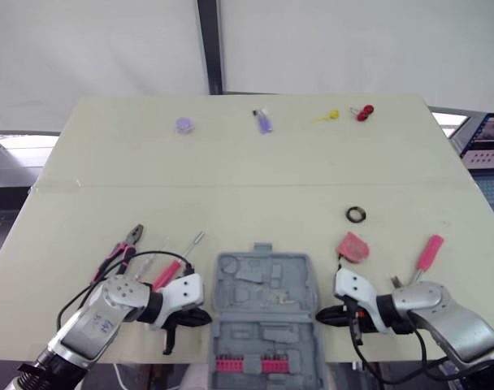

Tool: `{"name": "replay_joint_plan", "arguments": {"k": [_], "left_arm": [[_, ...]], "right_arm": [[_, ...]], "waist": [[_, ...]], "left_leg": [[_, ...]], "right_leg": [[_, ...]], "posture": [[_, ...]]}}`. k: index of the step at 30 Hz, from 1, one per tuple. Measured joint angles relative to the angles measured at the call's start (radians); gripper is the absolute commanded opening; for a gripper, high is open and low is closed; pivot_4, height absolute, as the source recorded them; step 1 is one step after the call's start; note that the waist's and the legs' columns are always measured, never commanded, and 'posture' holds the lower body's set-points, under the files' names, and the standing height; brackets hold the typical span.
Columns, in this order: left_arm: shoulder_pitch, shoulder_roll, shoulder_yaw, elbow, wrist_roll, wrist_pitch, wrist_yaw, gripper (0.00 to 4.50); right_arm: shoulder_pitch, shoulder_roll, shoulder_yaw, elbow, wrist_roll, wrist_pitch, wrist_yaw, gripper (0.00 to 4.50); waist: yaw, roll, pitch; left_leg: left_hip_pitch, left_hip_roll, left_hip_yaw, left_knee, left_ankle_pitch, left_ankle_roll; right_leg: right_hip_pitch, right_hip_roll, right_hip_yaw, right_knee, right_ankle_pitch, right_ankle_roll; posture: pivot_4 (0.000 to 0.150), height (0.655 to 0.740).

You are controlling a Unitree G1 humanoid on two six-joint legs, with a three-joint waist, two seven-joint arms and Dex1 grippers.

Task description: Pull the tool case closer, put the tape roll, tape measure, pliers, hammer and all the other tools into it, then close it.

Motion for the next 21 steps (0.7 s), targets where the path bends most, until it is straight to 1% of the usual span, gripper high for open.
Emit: {"name": "replay_joint_plan", "arguments": {"k": [3,6,9,10,12,13,15,16,17,19,21], "left_arm": [[0.008,-0.003,0.049,0.0,-0.05,0.041,0.006,0.0],[0.003,0.011,0.219,-0.041,-0.19,0.156,0.003,0.0],[-0.002,0.052,0.407,-0.041,-0.289,0.23,0.008,0.81],[0.0,0.065,0.459,-0.035,-0.306,0.246,0.009,1.21],[0.02,0.106,0.589,0.006,-0.334,0.261,0.011,2.28],[0.042,0.125,0.639,0.034,-0.333,0.256,0.015,2.68],[0.094,0.137,0.703,0.082,-0.323,0.242,0.028,3.75],[0.127,0.136,0.727,0.1,-0.318,0.23,0.037,4.19],[0.154,0.134,0.743,0.122,-0.314,0.223,0.046,4.48],[0.197,0.11,0.793,0.167,-0.296,0.192,0.083,4.48],[0.199,0.072,0.851,0.222,-0.285,0.147,0.142,4.48]], "right_arm": [[0.02,-0.016,-0.06,0.0,0.039,-0.001,0.019,0.09],[0.066,-0.062,-0.215,-0.006,0.148,0.02,0.072,0.09],[0.119,-0.11,-0.385,0.01,0.235,0.063,0.112,0.86],[0.132,-0.118,-0.429,0.033,0.251,0.072,0.117,1.29],[0.14,-0.121,-0.537,0.141,0.273,0.074,0.117,2.33],[0.138,-0.122,-0.578,0.201,0.272,0.067,0.111,2.74],[0.139,-0.123,-0.627,0.323,0.241,0.021,0.092,3.78],[0.133,-0.123,-0.635,0.387,0.221,-0.017,0.082,4.25],[0.13,-0.123,-0.645,0.446,0.202,-0.045,0.072,4.49],[0.107,-0.115,-0.672,0.572,0.179,-0.104,0.049,4.49],[0.063,-0.111,-0.687,0.67,0.159,-0.176,0.018,4.49]], "waist": [[0.001,0.0,0.0],[0.006,-0.001,0.001],[0.003,-0.001,0.0],[0.003,-0.001,0.001],[0.0,-0.001,0.001],[-0.002,-0.001,0.001],[-0.003,-0.001,0.001],[-0.003,-0.001,0.001],[-0.004,-0.001,0.001],[-0.004,-0.001,0.001],[-0.005,-0.001,0.001]], "left_leg": [[0.0,0.0,0.0,0.0,0.0,0.0],[-0.001,0.0,-0.001,0.002,0.0,0.0],[0.0,0.0,-0.001,0.001,0.0,0.001],[0.0,0.0,-0.001,0.001,0.0,0.001],[0.0,0.0,0.0,0.0,0.0,0.001],[0.0,0.0,0.0,0.0,0.0,0.001],[0.001,0.0,0.001,-0.001,-0.001,0.001],[0.001,0.0,0.001,-0.001,-0.001,0.001],[0.0,0.0,0.001,-0.001,-0.001,0.001],[0.001,0.0,0.001,-0.001,-0.001,0.001],[0.001,0.0,0.001,-0.001,0.0,0.001]], "right_leg": [[0.0,0.0,0.0,0.0,0.0,0.0],[0.0,0.0,0.0,0.0,0.0,0.0],[0.001,0.0,0.0,0.0,0.0,0.0],[0.001,0.0,0.0,0.0,0.0,0.0],[0.001,0.0,0.0,-0.001,0.0,0.0],[0.001,0.0,0.0,-0.001,0.0,0.0],[0.001,0.0,0.0,-0.002,0.0,0.0],[0.001,0.0,0.0,-0.002,0.0,0.0],[0.001,0.0,0.0,-0.002,0.0,0.0],[0.001,0.0,0.0,-0.002,0.0,0.0],[0.001,0.0,0.0,-0.001,0.0,0.0]], "posture": [[0.15,0.74],[0.15,0.74],[0.15,0.74],[0.15,0.74],[0.15,0.74],[0.15,0.74],[0.15,0.74],[0.15,0.74],[0.15,0.74],[0.15,0.74],[0.15,0.74]]}}
